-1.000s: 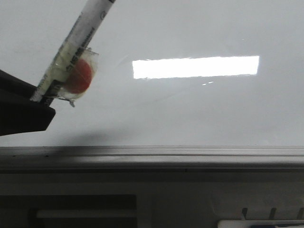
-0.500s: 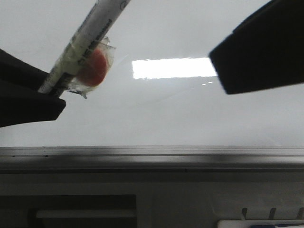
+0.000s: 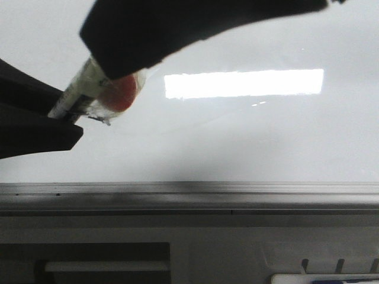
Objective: Write number 3 on whiteboard
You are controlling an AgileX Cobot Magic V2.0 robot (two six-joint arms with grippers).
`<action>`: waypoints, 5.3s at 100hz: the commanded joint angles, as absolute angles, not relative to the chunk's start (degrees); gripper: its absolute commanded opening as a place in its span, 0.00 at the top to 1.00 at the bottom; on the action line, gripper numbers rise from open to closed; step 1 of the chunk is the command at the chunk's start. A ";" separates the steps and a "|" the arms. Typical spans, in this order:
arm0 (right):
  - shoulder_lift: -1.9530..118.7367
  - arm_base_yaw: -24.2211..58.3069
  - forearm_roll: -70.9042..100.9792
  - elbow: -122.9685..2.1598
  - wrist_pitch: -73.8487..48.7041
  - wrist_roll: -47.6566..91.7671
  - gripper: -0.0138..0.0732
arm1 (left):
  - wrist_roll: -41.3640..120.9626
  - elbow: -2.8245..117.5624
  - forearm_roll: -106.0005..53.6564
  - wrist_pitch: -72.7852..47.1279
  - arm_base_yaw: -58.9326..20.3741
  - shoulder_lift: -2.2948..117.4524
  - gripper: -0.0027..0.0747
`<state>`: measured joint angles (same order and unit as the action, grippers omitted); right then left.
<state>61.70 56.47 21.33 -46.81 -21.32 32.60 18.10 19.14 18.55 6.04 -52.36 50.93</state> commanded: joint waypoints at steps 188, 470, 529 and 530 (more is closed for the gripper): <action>62.07 44.86 21.28 -57.07 -19.12 33.20 0.91 | 17.63 20.41 0.48 9.81 -52.83 36.97 0.42; 72.72 43.21 17.43 -59.36 -27.82 32.47 0.91 | 17.63 20.41 0.00 9.81 -52.83 36.97 0.42; 67.10 49.23 17.43 -61.29 -31.92 32.47 0.91 | 17.74 20.63 1.60 12.16 -54.16 43.22 0.42; 67.10 49.26 17.43 -61.29 -31.81 32.47 0.91 | 17.74 20.61 1.60 12.28 -54.29 43.62 0.42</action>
<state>68.60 48.19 17.17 -59.15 -36.27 32.51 18.10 18.81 1.30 5.91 -53.04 41.54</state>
